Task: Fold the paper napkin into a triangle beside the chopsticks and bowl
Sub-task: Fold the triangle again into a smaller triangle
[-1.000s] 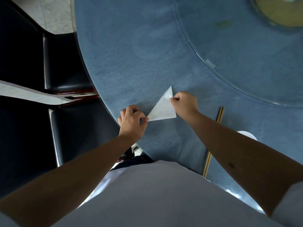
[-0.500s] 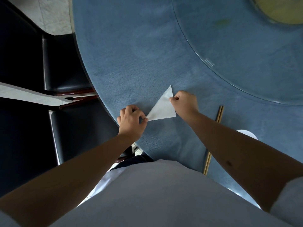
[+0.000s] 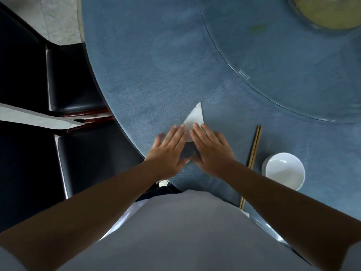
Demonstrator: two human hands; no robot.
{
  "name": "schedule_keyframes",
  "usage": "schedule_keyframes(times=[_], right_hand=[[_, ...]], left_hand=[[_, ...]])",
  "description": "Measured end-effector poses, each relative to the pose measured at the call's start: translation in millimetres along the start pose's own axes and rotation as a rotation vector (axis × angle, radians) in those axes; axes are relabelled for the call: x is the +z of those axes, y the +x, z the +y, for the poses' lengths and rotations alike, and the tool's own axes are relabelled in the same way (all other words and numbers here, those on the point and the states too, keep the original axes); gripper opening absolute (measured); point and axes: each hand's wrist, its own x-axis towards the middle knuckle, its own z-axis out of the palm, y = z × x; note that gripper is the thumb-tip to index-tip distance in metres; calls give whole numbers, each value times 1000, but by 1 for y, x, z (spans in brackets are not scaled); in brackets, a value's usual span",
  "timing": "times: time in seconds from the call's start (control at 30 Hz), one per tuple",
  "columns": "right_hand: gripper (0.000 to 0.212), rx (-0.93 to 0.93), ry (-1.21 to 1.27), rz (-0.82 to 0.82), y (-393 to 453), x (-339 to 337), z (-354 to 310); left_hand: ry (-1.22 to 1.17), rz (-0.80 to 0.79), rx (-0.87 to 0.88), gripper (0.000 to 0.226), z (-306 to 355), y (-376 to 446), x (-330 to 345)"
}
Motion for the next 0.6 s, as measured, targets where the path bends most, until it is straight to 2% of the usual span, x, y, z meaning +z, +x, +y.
schedule_keyframes(times=[0.17, 0.33, 0.5, 0.6], right_hand=[[77, 41, -45, -169, -9, 7, 7], [78, 118, -77, -229, -3, -1, 22], [82, 136, -63, -163, 5, -8, 23], [78, -30, -57, -110, 17, -7, 11]], left_hand=[[70, -44, -3, 84, 1, 3, 11], [84, -69, -35, 86, 1, -1, 12], [57, -74, -96, 89, 4, -14, 17], [62, -74, -97, 88, 6, -20, 20]])
